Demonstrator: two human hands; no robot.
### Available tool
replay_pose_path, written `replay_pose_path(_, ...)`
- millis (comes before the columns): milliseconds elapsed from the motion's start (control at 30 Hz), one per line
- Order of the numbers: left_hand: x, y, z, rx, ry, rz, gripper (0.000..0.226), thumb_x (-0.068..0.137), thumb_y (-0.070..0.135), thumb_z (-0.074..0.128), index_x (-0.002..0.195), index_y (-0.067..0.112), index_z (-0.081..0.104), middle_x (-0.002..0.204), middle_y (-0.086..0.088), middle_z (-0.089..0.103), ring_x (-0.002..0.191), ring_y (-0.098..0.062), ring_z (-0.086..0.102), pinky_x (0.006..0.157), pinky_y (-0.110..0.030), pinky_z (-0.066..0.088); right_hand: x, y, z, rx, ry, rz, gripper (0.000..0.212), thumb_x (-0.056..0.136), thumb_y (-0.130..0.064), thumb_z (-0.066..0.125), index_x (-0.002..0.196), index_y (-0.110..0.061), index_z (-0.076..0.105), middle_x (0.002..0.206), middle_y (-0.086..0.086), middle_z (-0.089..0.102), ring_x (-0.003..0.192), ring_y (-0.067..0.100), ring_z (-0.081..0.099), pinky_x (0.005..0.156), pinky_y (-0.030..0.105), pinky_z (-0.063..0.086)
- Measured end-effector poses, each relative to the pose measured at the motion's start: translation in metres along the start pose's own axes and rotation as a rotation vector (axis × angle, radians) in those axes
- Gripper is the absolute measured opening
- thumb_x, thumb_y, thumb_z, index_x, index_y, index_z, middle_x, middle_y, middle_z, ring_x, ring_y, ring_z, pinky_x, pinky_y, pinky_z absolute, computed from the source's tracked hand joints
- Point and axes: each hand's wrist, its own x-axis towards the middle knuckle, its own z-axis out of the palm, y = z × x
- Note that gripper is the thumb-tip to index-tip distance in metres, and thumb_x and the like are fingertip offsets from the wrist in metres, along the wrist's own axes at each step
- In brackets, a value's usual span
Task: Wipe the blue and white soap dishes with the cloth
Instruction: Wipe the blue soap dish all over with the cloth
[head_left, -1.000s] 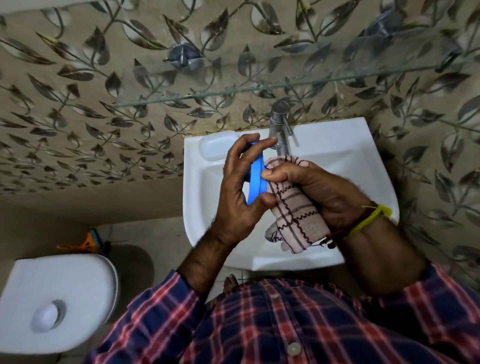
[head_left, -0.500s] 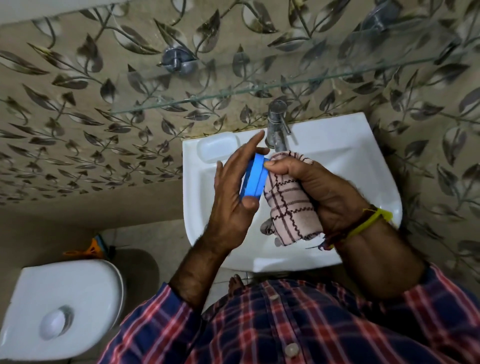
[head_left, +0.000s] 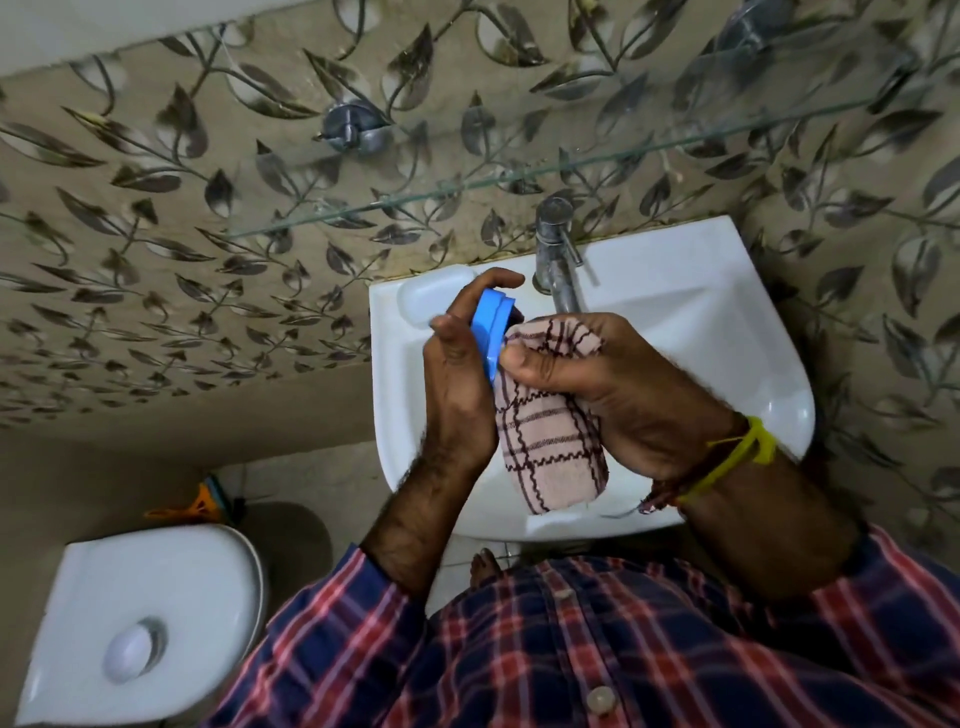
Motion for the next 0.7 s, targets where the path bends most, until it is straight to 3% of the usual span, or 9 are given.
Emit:
replay_pose_path(100, -0.002, 0.002, 0.001, -0.026, -0.016, -0.022, 0.088, 0.082, 0.089, 0.026, 0.118, 0.018, 0.064, 0.076, 0.0, 0.06, 0.067, -0.023, 0.054, 0.068, -0.036, 0.043, -0.002, -0.002, 0.0, -0.185, 0.016, -0.097, 0.008, 0.088, -0.002, 0.068, 0.095, 0.003, 0.07, 0.079, 0.013, 0.07, 0.072, 0.023, 0.068, 0.068, 0.036, 0.06)
replay_pose_path(233, -0.004, 0.006, 0.006, -0.086, 0.004, -0.071, 0.092, 0.075, 0.094, 0.034, 0.115, 0.016, 0.062, 0.076, -0.005, 0.058, 0.073, -0.027, 0.056, 0.074, -0.044, 0.045, 0.002, -0.003, 0.004, -0.087, 0.046, -0.153, 0.009, 0.089, 0.001, 0.066, 0.097, 0.005, 0.069, 0.076, 0.009, 0.071, 0.069, 0.017, 0.068, 0.064, 0.03, 0.059)
replay_pose_path(367, -0.004, 0.012, 0.005, -0.1, -0.013, -0.103, 0.096, 0.071, 0.096, 0.032, 0.109, 0.014, 0.063, 0.079, -0.011, 0.058, 0.075, -0.027, 0.059, 0.072, -0.035, 0.051, -0.001, -0.003, 0.001, -0.309, -0.06, -0.251, 0.003, 0.087, 0.005, 0.068, 0.09, 0.004, 0.069, 0.076, 0.008, 0.07, 0.07, 0.016, 0.068, 0.064, 0.028, 0.057)
replay_pose_path(433, -0.006, 0.014, 0.01, -0.142, -0.037, -0.165, 0.105, 0.064, 0.097, 0.036, 0.113, 0.006, 0.057, 0.085, -0.014, 0.06, 0.08, -0.026, 0.064, 0.077, -0.034, 0.056, 0.002, -0.004, -0.002, -0.297, -0.008, -0.263, 0.006, 0.085, 0.005, 0.069, 0.088, 0.001, 0.071, 0.077, 0.008, 0.071, 0.071, 0.017, 0.069, 0.066, 0.029, 0.058)
replay_pose_path(500, -0.004, 0.014, 0.011, -0.151, -0.046, -0.194, 0.106, 0.063, 0.095, 0.037, 0.114, 0.003, 0.052, 0.086, -0.008, 0.065, 0.081, -0.019, 0.067, 0.079, -0.031, 0.057, 0.005, -0.005, -0.002, -0.264, 0.024, -0.272, 0.008, 0.085, 0.006, 0.069, 0.088, -0.001, 0.07, 0.077, 0.009, 0.07, 0.073, 0.018, 0.069, 0.069, 0.032, 0.059)
replay_pose_path(600, -0.001, 0.016, 0.006, -0.179, -0.084, -0.2, 0.089, 0.07, 0.086, 0.034, 0.108, 0.008, 0.052, 0.073, 0.004, 0.067, 0.071, -0.012, 0.068, 0.069, -0.026, 0.057, 0.004, -0.005, -0.004, -0.373, -0.07, -0.298, 0.005, 0.086, 0.006, 0.069, 0.09, 0.007, 0.069, 0.08, 0.02, 0.07, 0.075, 0.023, 0.068, 0.072, 0.035, 0.06)
replay_pose_path(700, -0.002, 0.015, 0.008, -0.2, -0.087, -0.248, 0.094, 0.076, 0.088, 0.023, 0.11, 0.005, 0.051, 0.077, -0.001, 0.068, 0.074, -0.017, 0.068, 0.073, -0.032, 0.059, 0.005, -0.006, -0.009, -0.41, -0.094, -0.289, 0.006, 0.085, 0.005, 0.07, 0.091, 0.004, 0.071, 0.081, 0.014, 0.072, 0.075, 0.019, 0.07, 0.07, 0.03, 0.06)
